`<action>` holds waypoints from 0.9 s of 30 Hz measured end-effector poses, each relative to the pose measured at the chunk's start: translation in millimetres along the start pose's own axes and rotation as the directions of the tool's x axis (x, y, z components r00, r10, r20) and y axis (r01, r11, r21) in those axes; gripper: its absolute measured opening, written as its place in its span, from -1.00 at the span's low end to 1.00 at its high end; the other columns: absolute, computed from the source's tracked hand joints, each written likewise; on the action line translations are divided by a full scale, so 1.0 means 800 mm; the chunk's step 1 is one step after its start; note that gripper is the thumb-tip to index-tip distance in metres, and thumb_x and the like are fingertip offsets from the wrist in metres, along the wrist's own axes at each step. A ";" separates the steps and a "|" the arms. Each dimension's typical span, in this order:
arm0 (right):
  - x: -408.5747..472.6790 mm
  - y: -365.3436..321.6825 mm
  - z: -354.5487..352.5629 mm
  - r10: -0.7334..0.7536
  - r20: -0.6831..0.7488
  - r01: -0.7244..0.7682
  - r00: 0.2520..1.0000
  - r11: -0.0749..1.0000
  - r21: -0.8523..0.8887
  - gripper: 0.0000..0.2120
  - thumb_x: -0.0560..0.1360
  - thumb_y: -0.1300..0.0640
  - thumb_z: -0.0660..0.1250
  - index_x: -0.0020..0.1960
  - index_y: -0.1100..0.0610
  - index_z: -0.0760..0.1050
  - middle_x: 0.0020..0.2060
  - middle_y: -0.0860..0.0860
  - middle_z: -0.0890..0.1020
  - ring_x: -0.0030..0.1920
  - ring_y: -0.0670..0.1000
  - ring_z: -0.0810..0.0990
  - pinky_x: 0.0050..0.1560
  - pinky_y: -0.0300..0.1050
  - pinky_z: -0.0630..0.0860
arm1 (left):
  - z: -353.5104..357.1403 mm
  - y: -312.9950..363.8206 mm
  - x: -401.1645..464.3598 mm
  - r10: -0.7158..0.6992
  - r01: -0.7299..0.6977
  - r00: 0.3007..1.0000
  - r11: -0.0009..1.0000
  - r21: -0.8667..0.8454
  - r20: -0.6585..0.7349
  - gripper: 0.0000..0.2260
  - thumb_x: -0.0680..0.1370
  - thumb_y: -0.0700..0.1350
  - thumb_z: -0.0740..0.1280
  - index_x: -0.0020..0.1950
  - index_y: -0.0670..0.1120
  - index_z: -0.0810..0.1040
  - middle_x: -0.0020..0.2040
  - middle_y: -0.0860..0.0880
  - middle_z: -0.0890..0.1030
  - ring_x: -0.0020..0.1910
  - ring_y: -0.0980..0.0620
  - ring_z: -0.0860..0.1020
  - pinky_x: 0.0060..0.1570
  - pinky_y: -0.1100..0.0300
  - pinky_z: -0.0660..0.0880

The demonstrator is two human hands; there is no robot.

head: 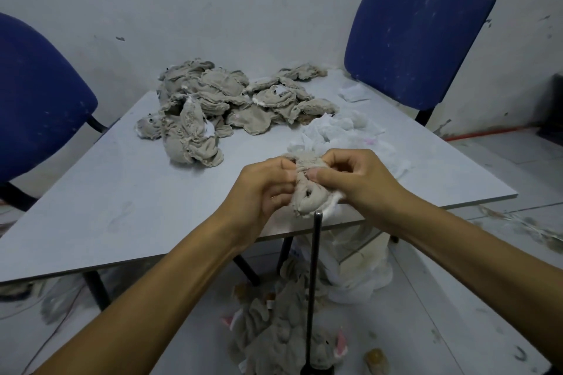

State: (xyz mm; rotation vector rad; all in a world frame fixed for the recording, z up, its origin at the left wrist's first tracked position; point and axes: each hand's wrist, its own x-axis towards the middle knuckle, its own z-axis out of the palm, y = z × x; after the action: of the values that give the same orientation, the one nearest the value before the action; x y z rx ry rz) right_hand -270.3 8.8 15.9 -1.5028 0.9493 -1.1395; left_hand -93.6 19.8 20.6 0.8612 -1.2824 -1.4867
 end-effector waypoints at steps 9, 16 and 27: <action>0.008 0.013 0.011 0.177 0.037 -0.180 0.984 0.970 0.161 -0.81 0.53 0.25 0.38 -0.27 0.17 0.53 -0.37 0.09 0.55 -0.40 -0.06 0.55 -0.45 -0.25 0.48 | -0.004 -0.003 -0.006 -0.008 0.025 0.994 0.988 0.154 -0.112 -0.84 0.48 -0.38 0.39 -0.28 -0.20 0.62 -0.28 -0.10 0.63 -0.29 -0.01 0.61 -0.28 0.26 0.58; 0.001 0.008 0.002 0.105 0.336 -0.165 0.936 0.974 0.153 -0.71 0.42 0.26 0.42 0.06 0.40 0.48 -0.13 0.19 0.52 -0.11 0.04 0.60 -0.09 -0.19 0.62 | -0.019 0.000 -0.001 -0.078 0.068 0.989 0.994 -0.081 -0.129 -0.80 0.42 -0.37 0.34 -0.38 -0.18 0.58 -0.40 -0.11 0.59 -0.43 0.05 0.57 -0.40 0.27 0.52; 0.009 0.033 0.025 -0.024 -0.200 -0.023 0.980 0.973 -0.229 -0.81 0.44 0.26 0.39 -0.35 0.18 0.50 -0.51 -0.03 0.47 -0.43 -0.06 0.41 -0.33 -0.12 0.35 | -0.007 -0.021 -0.013 -0.031 0.042 0.999 0.925 0.378 -0.034 -0.71 0.23 -0.18 0.57 -0.12 -0.15 0.59 -0.14 -0.16 0.63 -0.15 -0.04 0.61 -0.09 0.08 0.63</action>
State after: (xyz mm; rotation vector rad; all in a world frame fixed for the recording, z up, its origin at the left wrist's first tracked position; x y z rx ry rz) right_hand -249.7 1.2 -10.1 -1.5909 1.2552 -1.2329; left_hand -89.1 28.2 2.5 1.1565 -1.5700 -1.2664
